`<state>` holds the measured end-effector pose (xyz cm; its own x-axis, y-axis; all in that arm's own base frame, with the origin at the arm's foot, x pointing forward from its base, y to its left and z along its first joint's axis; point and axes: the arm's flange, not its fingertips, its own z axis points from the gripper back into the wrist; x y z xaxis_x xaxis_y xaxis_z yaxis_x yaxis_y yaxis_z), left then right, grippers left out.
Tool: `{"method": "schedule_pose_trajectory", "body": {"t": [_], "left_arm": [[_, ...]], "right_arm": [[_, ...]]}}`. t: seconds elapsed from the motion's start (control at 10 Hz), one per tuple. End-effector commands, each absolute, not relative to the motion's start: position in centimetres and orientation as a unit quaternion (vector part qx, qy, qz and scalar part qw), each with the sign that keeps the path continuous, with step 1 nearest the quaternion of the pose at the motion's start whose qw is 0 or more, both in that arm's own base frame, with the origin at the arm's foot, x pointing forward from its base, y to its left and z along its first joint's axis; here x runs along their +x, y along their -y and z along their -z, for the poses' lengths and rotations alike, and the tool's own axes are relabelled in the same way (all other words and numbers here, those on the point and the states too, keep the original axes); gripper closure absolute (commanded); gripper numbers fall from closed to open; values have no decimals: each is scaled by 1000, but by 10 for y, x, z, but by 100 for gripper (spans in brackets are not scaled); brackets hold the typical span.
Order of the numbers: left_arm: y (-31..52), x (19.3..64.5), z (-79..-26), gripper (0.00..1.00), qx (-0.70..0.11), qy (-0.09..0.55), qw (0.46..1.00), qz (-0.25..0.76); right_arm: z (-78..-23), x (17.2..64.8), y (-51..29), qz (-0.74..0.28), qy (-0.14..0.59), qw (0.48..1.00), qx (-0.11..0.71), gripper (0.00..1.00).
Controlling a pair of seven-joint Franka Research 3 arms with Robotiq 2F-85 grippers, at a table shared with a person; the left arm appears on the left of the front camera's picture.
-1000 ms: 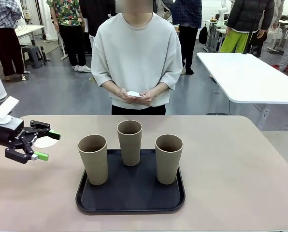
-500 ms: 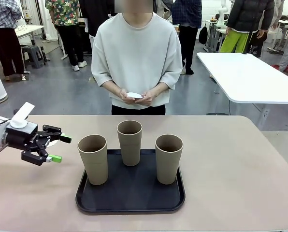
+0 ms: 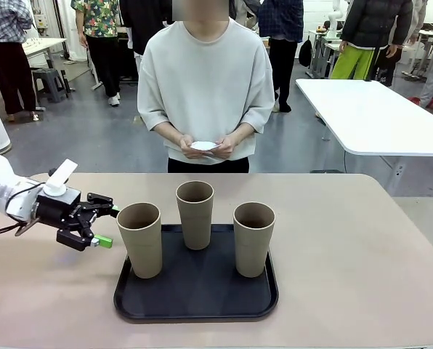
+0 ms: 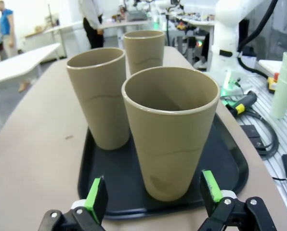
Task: Place coasters on the table and set cups on them.
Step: Pick up one Reusable plastic cup and place it on a coaster set by the human.
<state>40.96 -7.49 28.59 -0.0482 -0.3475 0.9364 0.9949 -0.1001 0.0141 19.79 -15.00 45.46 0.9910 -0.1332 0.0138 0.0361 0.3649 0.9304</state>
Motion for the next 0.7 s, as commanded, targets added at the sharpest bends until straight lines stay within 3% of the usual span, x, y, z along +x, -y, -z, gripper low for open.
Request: {"method": "schedule_pose_trajectory", "body": {"t": [0.0, 0.6], "left_arm": [[80, 411, -277, 0, -423, 397, 526, 622], [91, 407, -266, 0, -450, 402, 496, 625]], "right_arm": [[-455, 198, 150, 49, 43, 821, 566, 0], [-455, 198, 150, 49, 43, 821, 566, 0]]}}
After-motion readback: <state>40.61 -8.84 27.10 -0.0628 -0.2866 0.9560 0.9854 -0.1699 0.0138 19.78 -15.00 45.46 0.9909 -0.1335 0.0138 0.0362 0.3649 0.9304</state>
